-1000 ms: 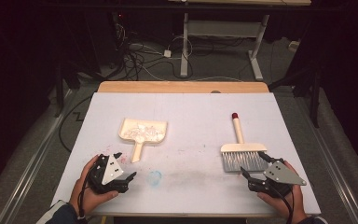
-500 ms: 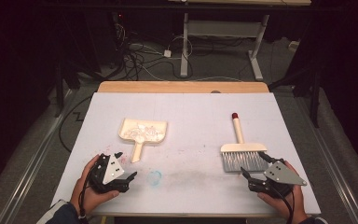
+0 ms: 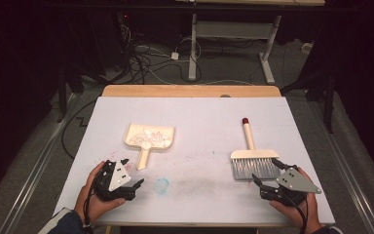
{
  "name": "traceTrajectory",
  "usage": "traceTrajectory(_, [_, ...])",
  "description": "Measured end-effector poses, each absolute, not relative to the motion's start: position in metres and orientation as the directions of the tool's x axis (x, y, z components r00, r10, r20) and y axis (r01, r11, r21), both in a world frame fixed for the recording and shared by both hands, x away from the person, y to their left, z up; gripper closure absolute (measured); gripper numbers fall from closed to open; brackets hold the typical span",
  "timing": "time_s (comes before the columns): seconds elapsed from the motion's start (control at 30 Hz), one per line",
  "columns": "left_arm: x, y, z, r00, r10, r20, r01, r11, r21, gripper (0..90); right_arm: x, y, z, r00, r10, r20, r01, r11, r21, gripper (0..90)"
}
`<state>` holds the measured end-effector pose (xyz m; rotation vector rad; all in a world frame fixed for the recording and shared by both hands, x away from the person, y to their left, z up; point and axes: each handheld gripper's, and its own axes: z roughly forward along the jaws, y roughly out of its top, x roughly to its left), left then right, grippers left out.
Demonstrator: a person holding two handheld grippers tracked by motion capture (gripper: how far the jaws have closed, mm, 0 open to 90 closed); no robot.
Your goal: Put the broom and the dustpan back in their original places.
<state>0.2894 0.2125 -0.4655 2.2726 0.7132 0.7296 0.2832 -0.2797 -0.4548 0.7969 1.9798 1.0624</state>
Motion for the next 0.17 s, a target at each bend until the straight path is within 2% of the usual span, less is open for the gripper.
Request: traceTrajectory(0.17, [0.2905, 0.2127, -0.4652, 0.697, 0.648, 0.307, 0.292, -0.648, 0.703, 19.5, 0.2846, -0.2804, -0.4550, -0.533, 0.788, -0.309, 0.179, 0.461, 0.869, 21.6])
